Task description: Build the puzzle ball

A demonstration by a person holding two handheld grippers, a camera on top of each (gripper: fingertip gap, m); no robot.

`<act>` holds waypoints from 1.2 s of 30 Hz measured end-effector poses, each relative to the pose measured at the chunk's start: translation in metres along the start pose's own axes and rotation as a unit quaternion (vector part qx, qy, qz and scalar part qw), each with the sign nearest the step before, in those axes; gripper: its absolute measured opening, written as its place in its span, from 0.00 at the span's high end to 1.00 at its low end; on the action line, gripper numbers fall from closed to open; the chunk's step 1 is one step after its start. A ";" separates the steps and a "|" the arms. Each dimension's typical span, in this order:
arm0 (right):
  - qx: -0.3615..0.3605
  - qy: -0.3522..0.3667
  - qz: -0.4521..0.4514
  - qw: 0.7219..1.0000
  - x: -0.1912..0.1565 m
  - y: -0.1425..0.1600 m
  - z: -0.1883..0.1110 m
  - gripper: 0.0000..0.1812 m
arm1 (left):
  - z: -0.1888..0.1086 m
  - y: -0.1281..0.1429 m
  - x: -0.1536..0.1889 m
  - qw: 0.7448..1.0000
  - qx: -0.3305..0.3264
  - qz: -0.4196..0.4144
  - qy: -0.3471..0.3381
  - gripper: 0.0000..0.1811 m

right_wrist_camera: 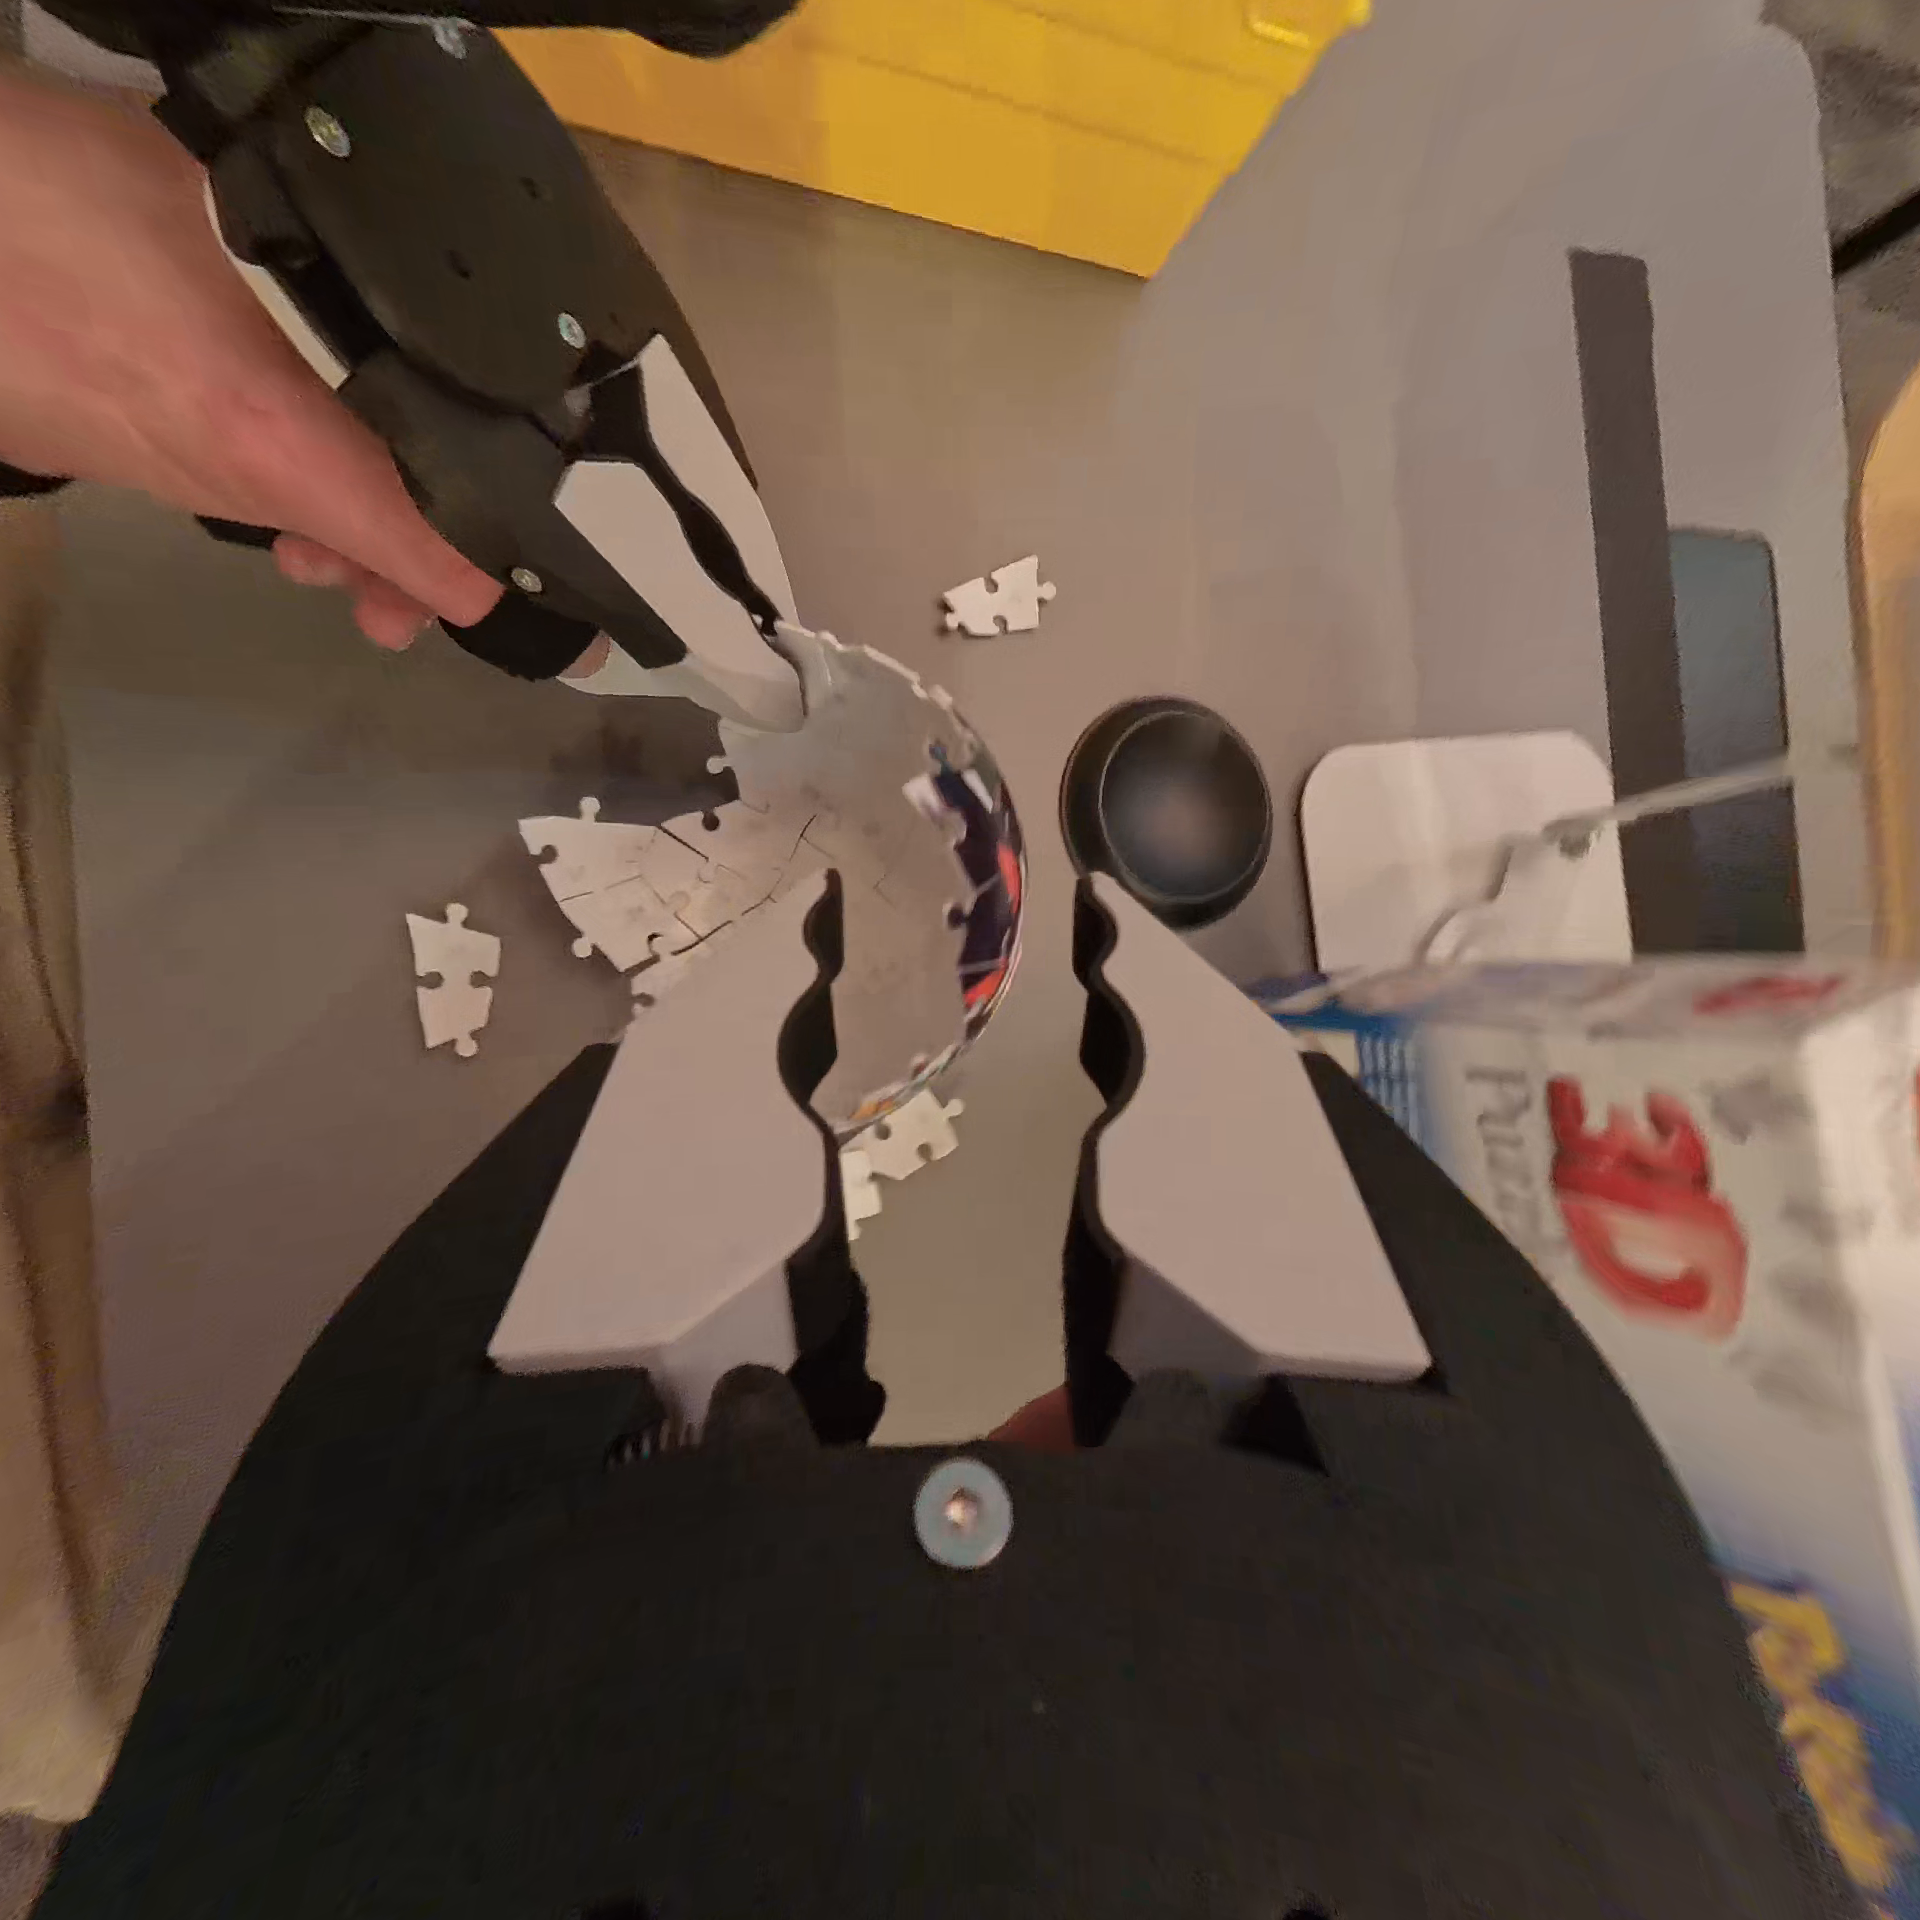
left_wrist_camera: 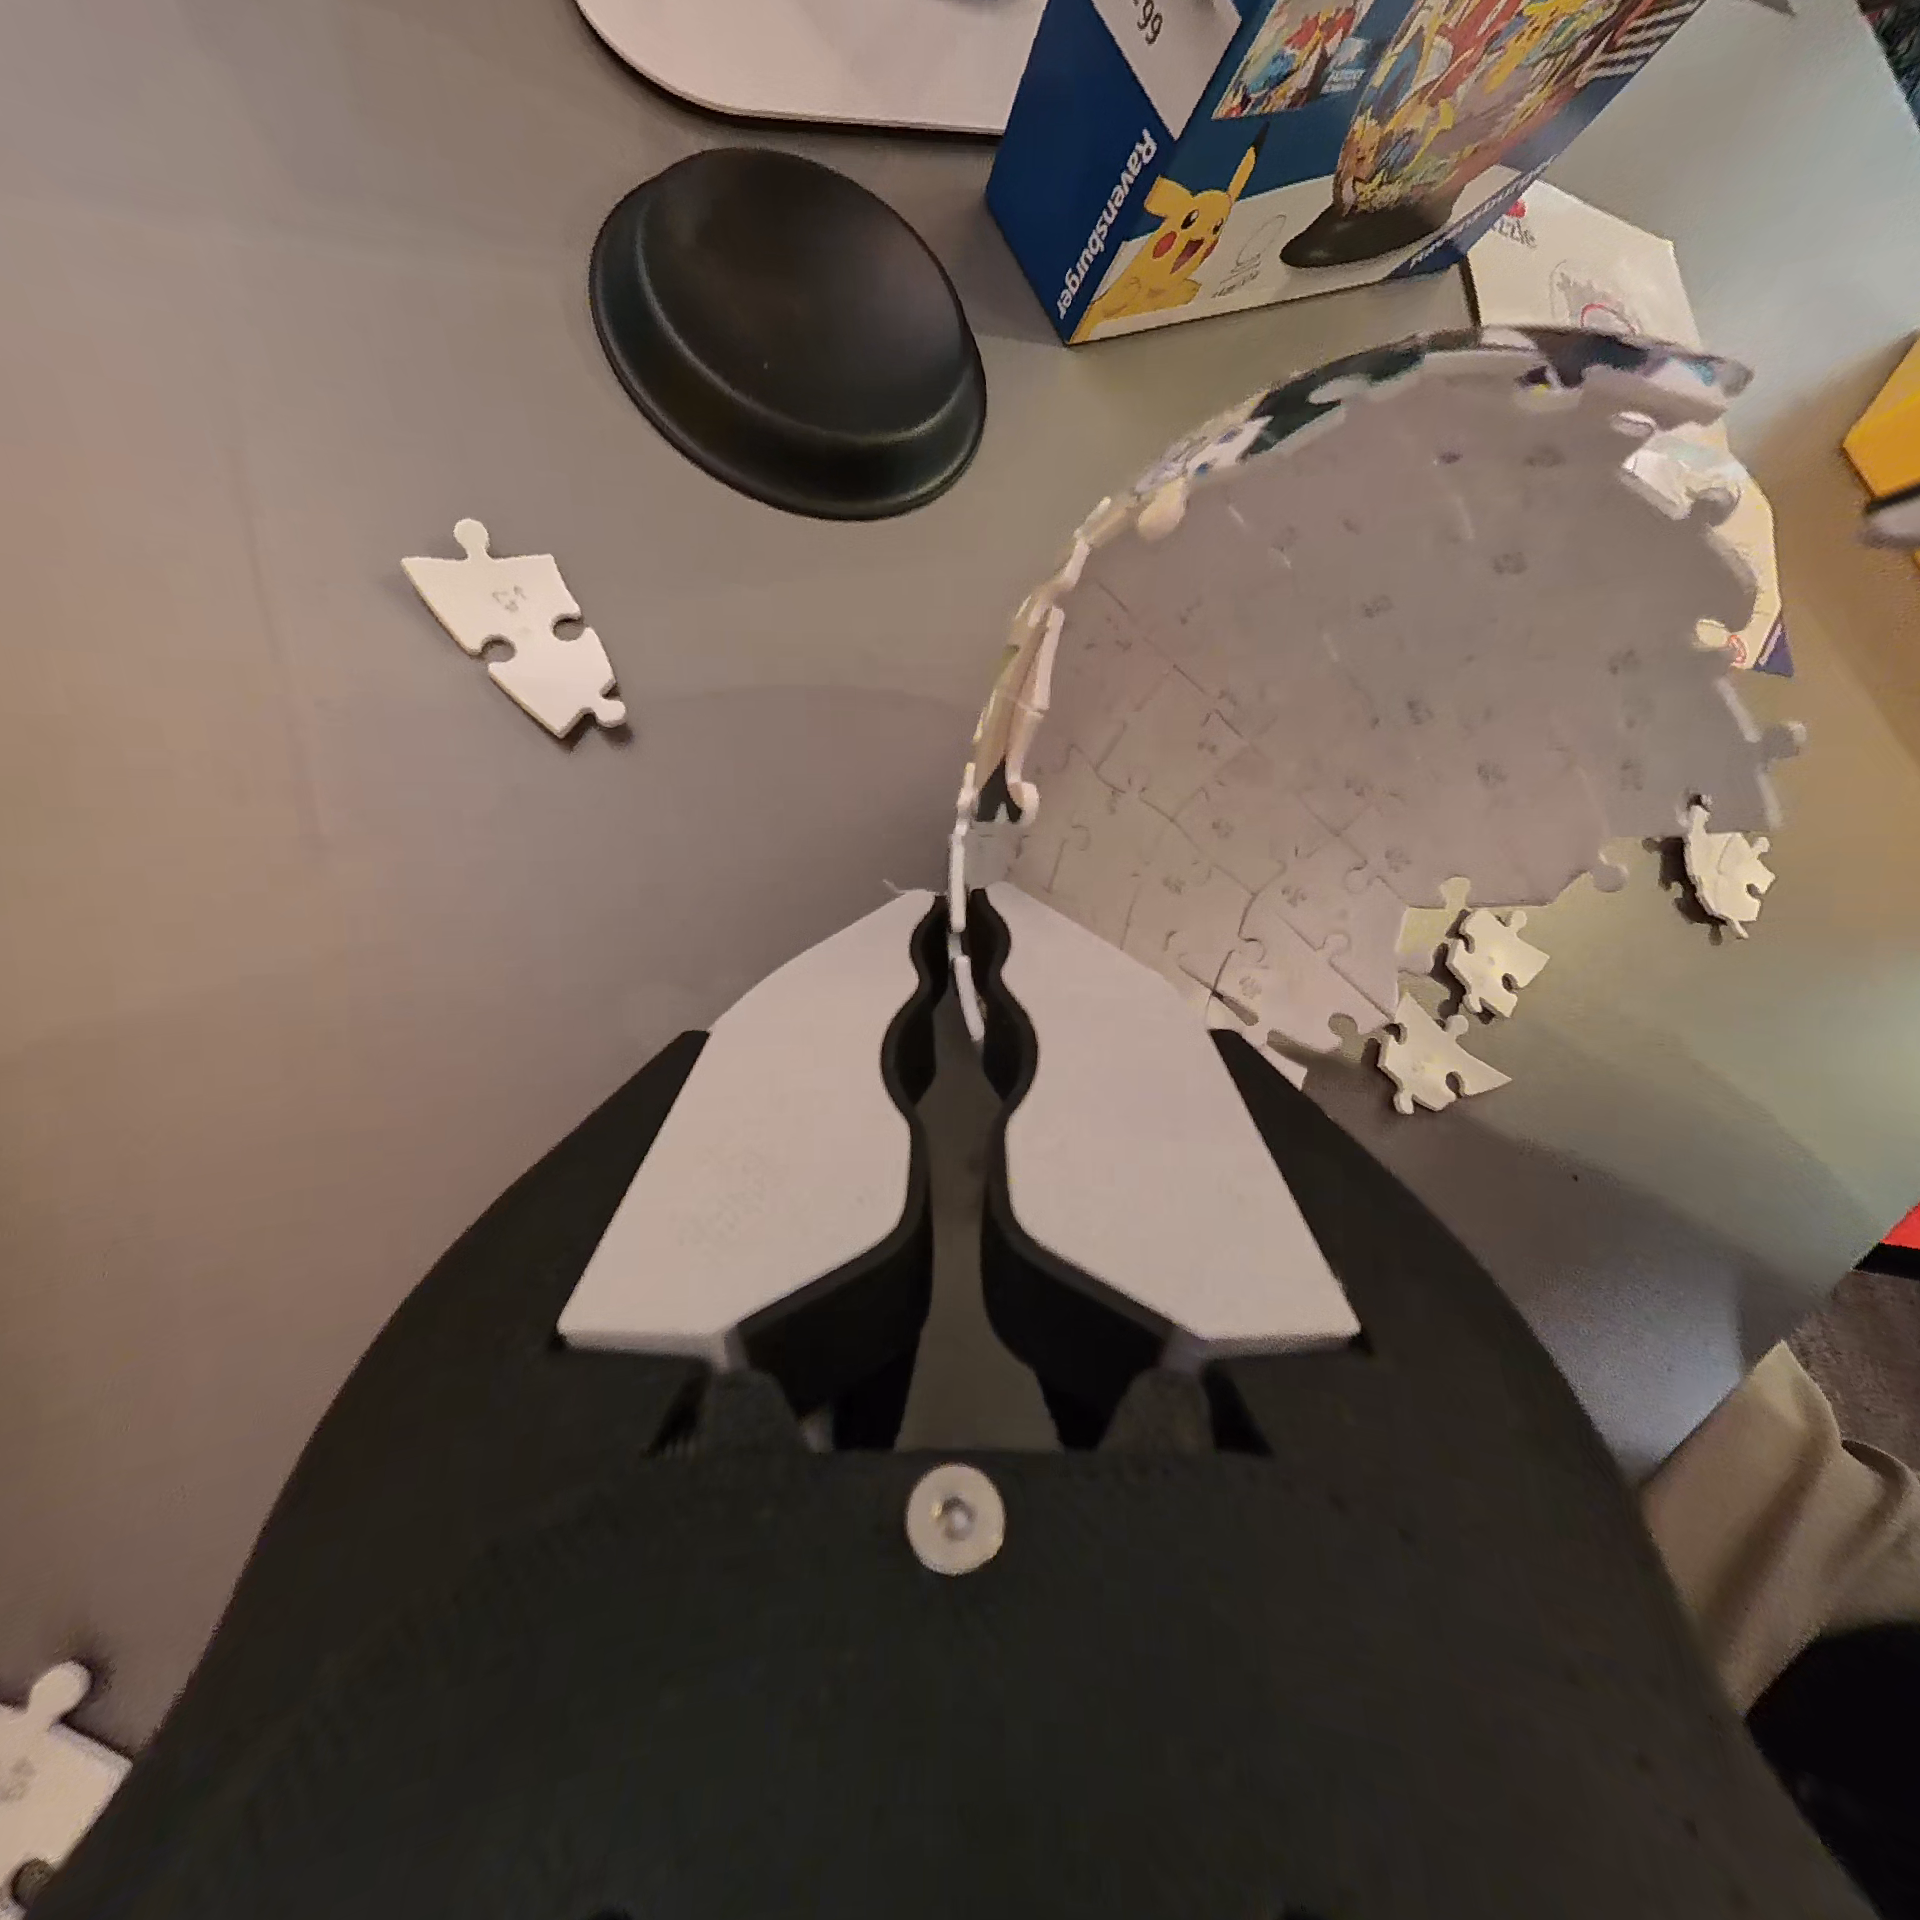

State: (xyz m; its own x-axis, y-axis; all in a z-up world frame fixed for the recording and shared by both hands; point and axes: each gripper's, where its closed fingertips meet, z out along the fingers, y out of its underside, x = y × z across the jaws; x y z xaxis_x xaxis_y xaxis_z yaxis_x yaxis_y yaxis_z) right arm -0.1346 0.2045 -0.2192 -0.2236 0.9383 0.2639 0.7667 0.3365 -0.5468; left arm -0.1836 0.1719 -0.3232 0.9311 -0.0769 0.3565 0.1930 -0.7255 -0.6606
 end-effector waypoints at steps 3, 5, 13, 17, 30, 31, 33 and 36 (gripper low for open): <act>-0.031 -0.043 -0.068 0.996 0.001 -0.011 0.016 0.81 | 0.001 -0.001 0.000 1.000 -0.003 0.009 0.000 0.98; -0.050 -0.084 -0.092 0.991 -0.003 -0.017 0.029 0.83 | 0.002 -0.001 -0.001 1.000 -0.005 0.015 -0.003 0.98; -0.112 -0.191 -0.171 0.960 -0.008 -0.030 0.071 0.86 | 0.004 0.000 -0.004 1.000 -0.010 0.025 -0.004 0.98; -0.147 -0.244 -0.187 0.940 -0.012 -0.025 0.083 0.91 | 0.005 0.000 -0.005 1.000 -0.010 0.027 0.001 0.98; -0.176 -0.309 -0.189 0.915 -0.019 -0.019 0.093 0.99 | 0.007 0.002 -0.007 1.000 -0.017 0.020 0.013 0.98; -0.173 -0.310 -0.189 0.915 -0.019 -0.019 0.093 0.99 | 0.007 0.002 -0.007 1.000 -0.018 0.019 0.015 0.98; -0.170 -0.311 -0.186 0.916 -0.019 -0.019 0.092 0.99 | 0.007 0.002 -0.007 0.999 -0.020 0.018 0.019 0.98; -0.165 -0.310 -0.185 0.918 -0.019 -0.018 0.091 0.99 | 0.008 0.001 -0.007 0.999 -0.026 0.023 0.019 0.98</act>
State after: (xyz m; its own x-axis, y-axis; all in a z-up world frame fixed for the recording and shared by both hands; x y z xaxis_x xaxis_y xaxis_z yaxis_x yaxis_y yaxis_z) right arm -0.1988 0.1880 -0.2870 -0.7259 0.6651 -0.1751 0.6875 0.6941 -0.2133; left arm -0.1874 0.1768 -0.3313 0.9260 -0.1366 0.3520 0.1329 -0.7547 -0.6425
